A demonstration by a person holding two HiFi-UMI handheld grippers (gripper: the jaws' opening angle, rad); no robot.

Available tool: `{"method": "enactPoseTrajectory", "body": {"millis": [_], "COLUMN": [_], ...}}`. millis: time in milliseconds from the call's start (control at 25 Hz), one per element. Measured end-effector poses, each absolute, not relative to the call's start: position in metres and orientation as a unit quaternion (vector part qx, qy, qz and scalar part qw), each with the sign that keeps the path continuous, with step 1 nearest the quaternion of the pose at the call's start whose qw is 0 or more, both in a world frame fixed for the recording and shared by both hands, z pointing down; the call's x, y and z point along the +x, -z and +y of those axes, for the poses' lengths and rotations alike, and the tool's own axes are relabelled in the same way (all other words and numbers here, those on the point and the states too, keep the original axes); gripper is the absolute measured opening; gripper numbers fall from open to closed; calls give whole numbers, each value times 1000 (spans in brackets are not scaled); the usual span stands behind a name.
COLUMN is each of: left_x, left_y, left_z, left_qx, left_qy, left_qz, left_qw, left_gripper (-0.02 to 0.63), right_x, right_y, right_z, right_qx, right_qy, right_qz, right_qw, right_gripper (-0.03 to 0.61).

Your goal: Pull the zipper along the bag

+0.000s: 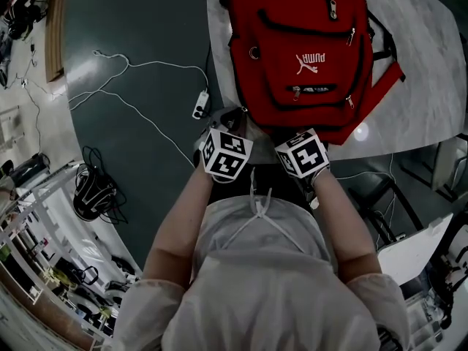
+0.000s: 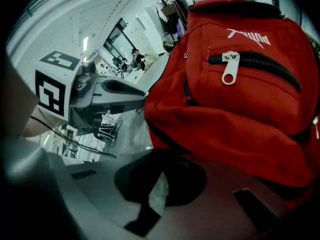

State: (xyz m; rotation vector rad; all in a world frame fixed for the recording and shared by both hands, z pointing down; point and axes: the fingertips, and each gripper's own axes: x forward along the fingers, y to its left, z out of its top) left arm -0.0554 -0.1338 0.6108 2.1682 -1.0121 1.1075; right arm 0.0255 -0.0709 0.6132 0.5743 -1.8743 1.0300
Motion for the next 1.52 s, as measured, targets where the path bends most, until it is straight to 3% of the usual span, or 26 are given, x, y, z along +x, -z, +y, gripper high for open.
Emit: {"method": "enactPoseTrajectory", "body": {"millis": [320, 1520], "left_x": [-68, -97], "left_y": [-613, -610], "left_z": [-145, -239], "left_qx": [784, 786], "left_qy": [-386, -412], "left_qz": [-393, -399], "left_qw": [287, 232], "left_gripper": [28, 41], "right_x": [23, 21], "right_y": [-613, -612], "right_z": [-71, -68], "right_qx": [220, 204], "right_qy": [-409, -451], "right_qz": [-751, -738], "right_qw": [469, 458], "right_gripper": [26, 26]}}
